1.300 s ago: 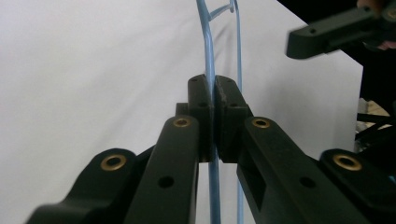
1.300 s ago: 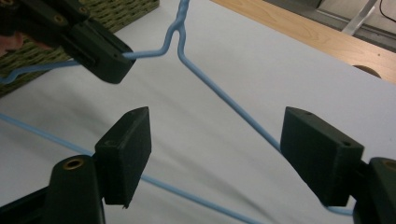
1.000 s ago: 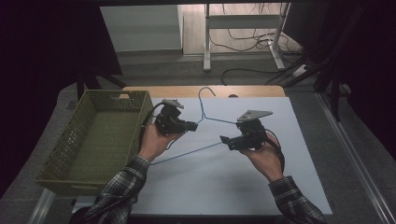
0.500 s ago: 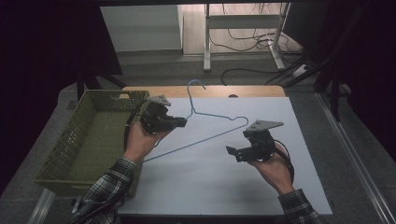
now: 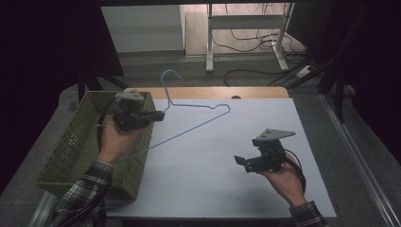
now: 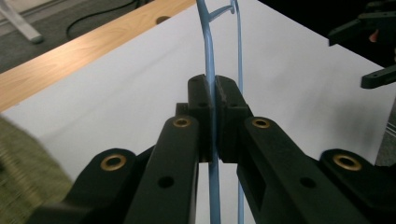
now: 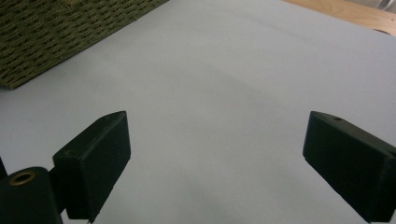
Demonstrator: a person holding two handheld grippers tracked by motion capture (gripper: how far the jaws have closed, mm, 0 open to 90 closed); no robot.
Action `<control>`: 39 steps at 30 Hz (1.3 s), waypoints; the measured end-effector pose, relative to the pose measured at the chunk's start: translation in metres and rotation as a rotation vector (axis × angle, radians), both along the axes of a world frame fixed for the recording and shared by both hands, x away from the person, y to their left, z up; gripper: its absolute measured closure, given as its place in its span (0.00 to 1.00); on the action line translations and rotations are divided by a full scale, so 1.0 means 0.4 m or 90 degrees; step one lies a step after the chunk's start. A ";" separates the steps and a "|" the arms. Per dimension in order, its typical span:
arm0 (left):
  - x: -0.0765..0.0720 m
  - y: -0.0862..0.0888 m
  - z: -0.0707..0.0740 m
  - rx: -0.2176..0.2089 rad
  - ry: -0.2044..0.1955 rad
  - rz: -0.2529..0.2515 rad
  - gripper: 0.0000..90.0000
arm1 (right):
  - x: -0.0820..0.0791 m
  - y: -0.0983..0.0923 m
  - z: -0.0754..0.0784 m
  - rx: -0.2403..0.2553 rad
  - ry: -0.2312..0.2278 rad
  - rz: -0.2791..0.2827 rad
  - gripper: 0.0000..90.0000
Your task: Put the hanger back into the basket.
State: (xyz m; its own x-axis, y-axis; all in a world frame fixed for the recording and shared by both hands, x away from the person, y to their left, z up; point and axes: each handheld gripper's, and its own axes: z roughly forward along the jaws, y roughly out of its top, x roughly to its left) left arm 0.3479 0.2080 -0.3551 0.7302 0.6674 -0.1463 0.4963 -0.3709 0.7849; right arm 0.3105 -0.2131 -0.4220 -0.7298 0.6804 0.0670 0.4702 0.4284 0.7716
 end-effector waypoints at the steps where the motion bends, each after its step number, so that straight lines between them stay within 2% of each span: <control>1: -0.003 0.012 0.000 0.002 -0.001 0.006 0.97 | 0.000 0.000 0.000 0.000 0.000 0.000 0.08; 12: -0.053 0.151 0.006 0.012 -0.021 0.071 0.97 | -0.034 -0.016 -0.020 -0.009 -0.002 0.000 0.02; 25: -0.119 0.327 0.011 0.001 -0.040 0.152 0.97 | -0.073 -0.062 -0.038 -0.003 0.010 -0.015 0.01; 32: -0.138 0.396 -0.003 -0.002 -0.044 0.195 0.97 | -0.086 -0.088 -0.038 0.005 0.007 -0.025 0.00; 39: -0.142 0.453 -0.037 0.014 -0.042 0.233 0.97 | -0.094 -0.110 -0.049 -0.003 0.012 -0.041 0.00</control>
